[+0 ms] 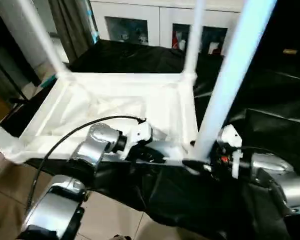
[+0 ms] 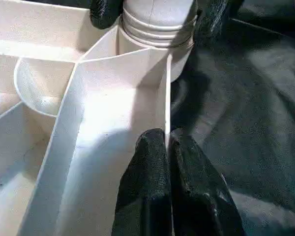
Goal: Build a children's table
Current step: Rotate leg to tighten
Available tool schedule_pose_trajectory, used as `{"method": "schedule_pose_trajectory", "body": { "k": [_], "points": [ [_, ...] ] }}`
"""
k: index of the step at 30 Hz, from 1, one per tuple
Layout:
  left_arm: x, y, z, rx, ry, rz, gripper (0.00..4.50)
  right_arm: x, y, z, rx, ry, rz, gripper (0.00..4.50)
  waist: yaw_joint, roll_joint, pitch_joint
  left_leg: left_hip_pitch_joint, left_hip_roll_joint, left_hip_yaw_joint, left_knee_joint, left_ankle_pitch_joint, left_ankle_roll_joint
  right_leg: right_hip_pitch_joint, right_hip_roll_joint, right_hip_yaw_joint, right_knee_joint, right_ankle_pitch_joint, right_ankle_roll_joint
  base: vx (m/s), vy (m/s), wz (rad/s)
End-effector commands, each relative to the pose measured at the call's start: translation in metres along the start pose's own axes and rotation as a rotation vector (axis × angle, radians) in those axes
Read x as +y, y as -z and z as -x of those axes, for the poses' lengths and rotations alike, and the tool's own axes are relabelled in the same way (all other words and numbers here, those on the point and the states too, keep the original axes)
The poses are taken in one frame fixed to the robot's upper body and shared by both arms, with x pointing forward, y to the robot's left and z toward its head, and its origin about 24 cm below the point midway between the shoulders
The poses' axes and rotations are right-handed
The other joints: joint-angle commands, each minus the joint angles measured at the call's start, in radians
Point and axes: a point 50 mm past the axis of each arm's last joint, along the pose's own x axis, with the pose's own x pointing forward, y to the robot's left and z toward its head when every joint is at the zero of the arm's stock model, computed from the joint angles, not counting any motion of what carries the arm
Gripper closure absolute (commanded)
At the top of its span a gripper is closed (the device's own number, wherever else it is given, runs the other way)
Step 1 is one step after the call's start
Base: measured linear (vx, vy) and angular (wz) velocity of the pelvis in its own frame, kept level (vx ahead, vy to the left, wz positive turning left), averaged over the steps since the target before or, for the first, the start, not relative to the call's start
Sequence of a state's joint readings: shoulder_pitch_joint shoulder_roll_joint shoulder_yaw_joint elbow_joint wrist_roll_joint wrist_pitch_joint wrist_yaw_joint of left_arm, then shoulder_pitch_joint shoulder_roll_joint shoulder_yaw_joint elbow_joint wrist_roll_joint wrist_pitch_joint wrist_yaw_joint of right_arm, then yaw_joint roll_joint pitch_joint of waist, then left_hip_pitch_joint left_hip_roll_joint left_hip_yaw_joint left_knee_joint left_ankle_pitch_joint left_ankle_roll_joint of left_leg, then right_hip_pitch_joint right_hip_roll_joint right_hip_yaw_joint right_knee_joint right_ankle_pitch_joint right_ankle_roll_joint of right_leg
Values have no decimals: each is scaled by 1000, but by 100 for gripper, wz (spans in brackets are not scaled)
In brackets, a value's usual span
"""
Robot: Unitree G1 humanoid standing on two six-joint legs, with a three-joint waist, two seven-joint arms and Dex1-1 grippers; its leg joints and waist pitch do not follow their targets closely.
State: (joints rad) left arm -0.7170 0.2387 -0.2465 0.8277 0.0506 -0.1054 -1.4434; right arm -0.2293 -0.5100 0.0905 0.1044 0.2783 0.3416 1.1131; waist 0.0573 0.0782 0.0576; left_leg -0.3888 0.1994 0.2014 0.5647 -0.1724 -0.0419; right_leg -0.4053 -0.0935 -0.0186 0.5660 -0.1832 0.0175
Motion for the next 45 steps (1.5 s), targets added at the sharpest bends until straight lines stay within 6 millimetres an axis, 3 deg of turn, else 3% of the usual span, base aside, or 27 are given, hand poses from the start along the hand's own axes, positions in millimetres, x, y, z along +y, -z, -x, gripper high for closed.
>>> {"method": "schedule_pose_trajectory", "body": {
  "k": [1,2,6,7,12,17,20,21,24,25,27,29,31,32,33,34,38,43,45],
  "points": [
    [-8,-1,-5,-32,108,-8,450,6,14,-2,61,-61,-46,69,1,-22,-63,19,26,-6,-42,-75,168,51,-33,7,-25,102,-315,0,0,0],
    [-9,-1,-4,-33,118,-3,450,5,14,0,66,-68,-44,95,0,-24,-60,20,27,-5,-44,-98,158,50,-34,8,-29,56,-313,0,0,0],
    [-10,0,-2,-34,129,3,450,5,12,2,66,-83,-47,108,-2,-24,-48,25,30,-5,-56,-201,97,45,-35,13,-45,-117,-295,0,0,0],
    [-11,1,-2,-34,128,5,450,5,12,1,62,-88,-49,128,-3,-26,-47,26,30,-5,-57,-222,83,43,-36,15,-47,-151,-286,0,0,0],
    [-8,1,-6,-41,69,2,450,8,14,-5,39,-72,-75,165,-3,-30,-47,25,28,-5,-58,-214,67,43,-35,17,-47,-158,-276,0,0,0],
    [2,-5,-15,-57,-64,6,450,2,24,-19,35,100,-124,184,-8,-29,-44,24,25,-4,-59,-222,56,37,-33,15,-52,-190,-265,0,0,0],
    [12,-9,-24,-48,-178,28,450,-5,33,-33,36,275,-169,187,-17,-31,-42,26,23,-7,-64,-255,32,35,-35,16,-60,-261,-241,0,0,0],
    [14,-11,-26,-53,-204,32,450,-6,34,-36,31,308,-179,187,-28,-26,-37,28,20,-11,-69,-303,10,31,-34,15,-68,-336,-220,0,0,0],
    [23,-20,-39,-71,-326,50,450,-9,37,-51,9,465,-243,187,-39,-29,-35,34,16,-16,-74,-364,-19,25,-33,15,-79,-434,-176,0,0,0],
    [25,-23,-44,-79,-355,63,450,-10,37,-55,-1,507,-262,188,-39,-34,-34,34,15,-17,-75,-373,-15,25,-33,17,-84,-459,-161,0,0,0],
    [28,-27,-50,-90,-388,70,450,-9,35,-63,-12,532,-274,188,-41,-32,-27,40,12,-17,-76,-405,-13,15,-34,17,-94,-530,-138,0,0,0],
    [30,-37,-60,-119,-412,78,450,-6,29,-76,-35,545,-265,188,-44,-27,-27,42,11,-22,-78,-418,-19,14,-35,16,-99,-578,-111,0,0,0],
    [28,-39,-64,-131,-390,70,450,-5,23,-80,-66,519,-257,188,-43,-30,-29,45,12,-22,-81,-420,-12,13,-35,15,-104,-573,-101,0,0,0],
    [27,-39,-64,-133,-373,65,450,-5,21,-80,-84,504,-260,153,-45,-27,-30,39,12,-23,-85,-409,-5,20,-34,14,-103,-542,-103,0,0,0],
    [27,-39,-64,-133,-367,63,450,-5,20,-79,-88,500,-261,132,-44,-25,-32,33,15,-24,-88,-380,2,25,-33,14,-98,-483,-112,0,0,0],
    [23,-37,-64,-131,-327,50,450,-6,17,-76,-102,486,-249,116,-43,-19,-31,35,15,-21,-88,-377,5,21,-32,16,-96,-445,-127,0,0,0],
    [19,-31,-59,-126,-261,34,450,-8,16,-67,-93,450,-201,84,-43,-22,-34,32,16,-18,-86,-366,13,28,-34,16,-89,-380,-158,0,0,0],
    [11,-22,-41,-107,-121,-5,450,-2,12,-44,-71,251,-105,84,-37,-26,-40,24,18,-14,-77,-281,62,42,-37,15,-77,-265,-201,10,-4,0],
    [9,-20,-38,-102,-100,-11,450,0,11,-40,-67,219,-93,84,-31,-21,-44,24,22,-9,-70,-231,88,41,-35,14,-68,-189,-226,54,-20,0]
  ]
}}
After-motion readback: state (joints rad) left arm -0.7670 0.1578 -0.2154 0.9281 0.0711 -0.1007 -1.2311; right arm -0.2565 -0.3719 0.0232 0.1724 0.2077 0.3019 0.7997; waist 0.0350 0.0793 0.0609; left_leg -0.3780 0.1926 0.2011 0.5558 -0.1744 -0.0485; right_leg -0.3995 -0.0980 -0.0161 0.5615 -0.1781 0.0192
